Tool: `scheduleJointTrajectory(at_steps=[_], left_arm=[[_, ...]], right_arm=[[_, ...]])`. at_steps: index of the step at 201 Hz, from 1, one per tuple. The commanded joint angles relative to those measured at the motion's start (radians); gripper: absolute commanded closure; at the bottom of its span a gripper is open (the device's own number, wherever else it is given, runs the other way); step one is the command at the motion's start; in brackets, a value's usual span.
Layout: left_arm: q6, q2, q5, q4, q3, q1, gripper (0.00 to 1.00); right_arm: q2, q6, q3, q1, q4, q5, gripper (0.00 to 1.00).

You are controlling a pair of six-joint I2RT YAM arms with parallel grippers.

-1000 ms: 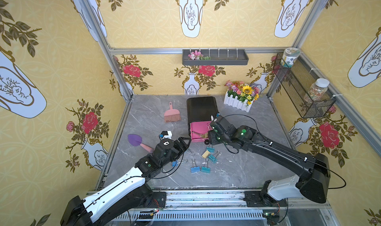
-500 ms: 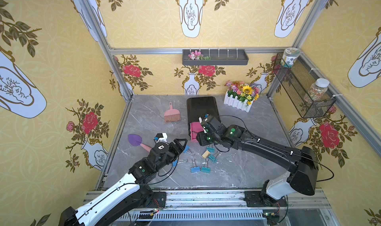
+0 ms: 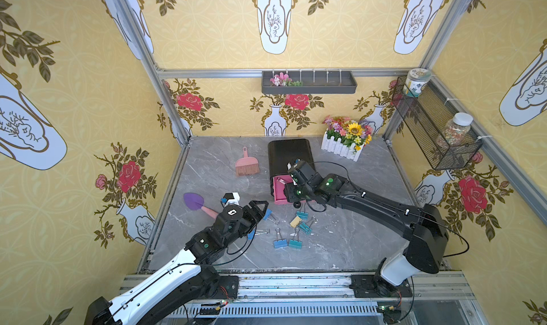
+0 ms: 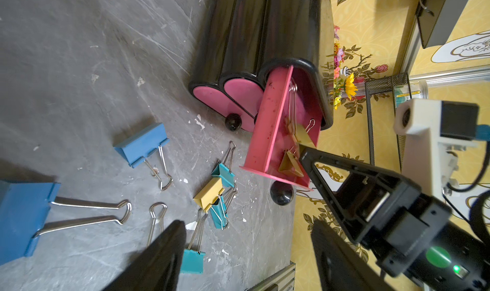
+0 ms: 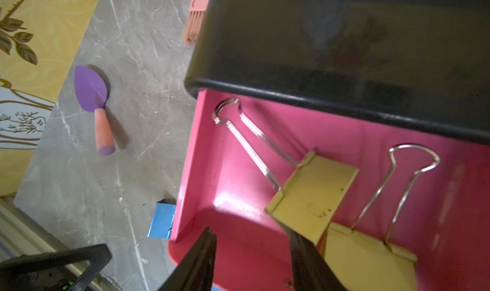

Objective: Put the binder clips in the drawer according to color
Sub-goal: Adjust the binder clip at the drawer.

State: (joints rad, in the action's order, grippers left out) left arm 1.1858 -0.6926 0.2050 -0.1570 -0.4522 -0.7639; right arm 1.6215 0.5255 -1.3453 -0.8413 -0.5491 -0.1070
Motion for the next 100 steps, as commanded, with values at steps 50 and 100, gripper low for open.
scheduleJointTrajectory(at_steps=[50, 100], left_arm=[[-0.048, -0.021, -0.006, -0.018, -0.006, 0.002, 0.2], [-0.115, -0.058, -0.057, -0.078, 0.006, 0.002, 0.21]], right_arm=[[-0.006, -0.062, -0.085, 0.016, 0.043, -0.022, 0.43], [-0.319, -0.033, 0.13, -0.006, 0.001, -0.143, 0.38]])
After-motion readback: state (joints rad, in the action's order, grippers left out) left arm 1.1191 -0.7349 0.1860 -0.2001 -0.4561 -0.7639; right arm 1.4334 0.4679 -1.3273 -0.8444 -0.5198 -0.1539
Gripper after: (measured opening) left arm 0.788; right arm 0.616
